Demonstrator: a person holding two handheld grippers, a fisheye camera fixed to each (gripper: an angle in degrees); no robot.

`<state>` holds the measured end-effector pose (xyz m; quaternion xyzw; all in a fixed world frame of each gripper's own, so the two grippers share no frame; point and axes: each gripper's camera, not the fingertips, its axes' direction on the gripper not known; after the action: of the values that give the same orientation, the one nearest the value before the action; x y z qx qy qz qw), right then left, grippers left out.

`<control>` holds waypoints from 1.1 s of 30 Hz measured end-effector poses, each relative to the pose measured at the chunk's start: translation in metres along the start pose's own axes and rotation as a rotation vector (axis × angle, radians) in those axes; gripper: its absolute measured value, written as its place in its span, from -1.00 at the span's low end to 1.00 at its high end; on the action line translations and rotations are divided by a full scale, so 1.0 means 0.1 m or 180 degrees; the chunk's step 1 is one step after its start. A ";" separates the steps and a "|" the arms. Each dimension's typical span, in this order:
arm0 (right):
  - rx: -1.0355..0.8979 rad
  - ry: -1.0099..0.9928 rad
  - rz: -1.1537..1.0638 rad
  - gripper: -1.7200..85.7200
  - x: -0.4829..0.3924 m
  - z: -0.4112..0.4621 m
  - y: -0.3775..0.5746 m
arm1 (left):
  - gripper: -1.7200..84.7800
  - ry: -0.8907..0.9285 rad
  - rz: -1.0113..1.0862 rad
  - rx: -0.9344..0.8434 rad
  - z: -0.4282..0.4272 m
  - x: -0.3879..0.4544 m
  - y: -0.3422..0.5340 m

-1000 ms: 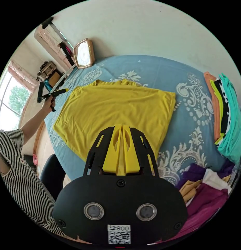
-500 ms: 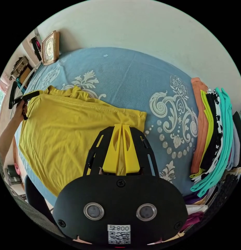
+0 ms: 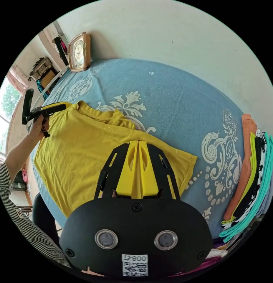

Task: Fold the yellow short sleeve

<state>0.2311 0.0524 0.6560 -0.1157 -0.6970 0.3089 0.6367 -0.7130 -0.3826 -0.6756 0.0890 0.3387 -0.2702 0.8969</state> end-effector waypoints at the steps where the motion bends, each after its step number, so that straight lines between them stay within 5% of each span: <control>1: 0.0028 0.0051 0.0017 -0.96 -0.03 -0.04 0.06 | -0.95 -0.0033 0.0023 -0.0055 0.05 0.02 0.00; 10: 0.0306 -0.0242 0.0275 -0.96 0.04 -0.51 0.37 | -0.95 0.0161 0.0124 0.0129 0.11 0.22 0.17; 14: 0.0124 -0.0301 -0.0007 -0.96 -0.23 -0.38 0.23 | -0.95 0.0092 0.0347 -0.0259 0.49 0.45 0.22; 27: -0.0068 -0.0608 0.0293 -0.93 0.10 -0.64 0.45 | -0.95 0.0262 0.0207 -0.0100 0.75 0.70 0.55; 33: 0.0263 -0.0917 0.0373 -0.90 0.40 -1.46 1.44 | -0.95 0.0467 0.0144 -0.0024 0.25 0.69 1.38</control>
<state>0.3312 0.2288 0.6046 -0.0844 -0.7599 0.3874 0.5152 -0.5810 -0.3046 -0.7049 0.1128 0.4023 -0.2414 0.8759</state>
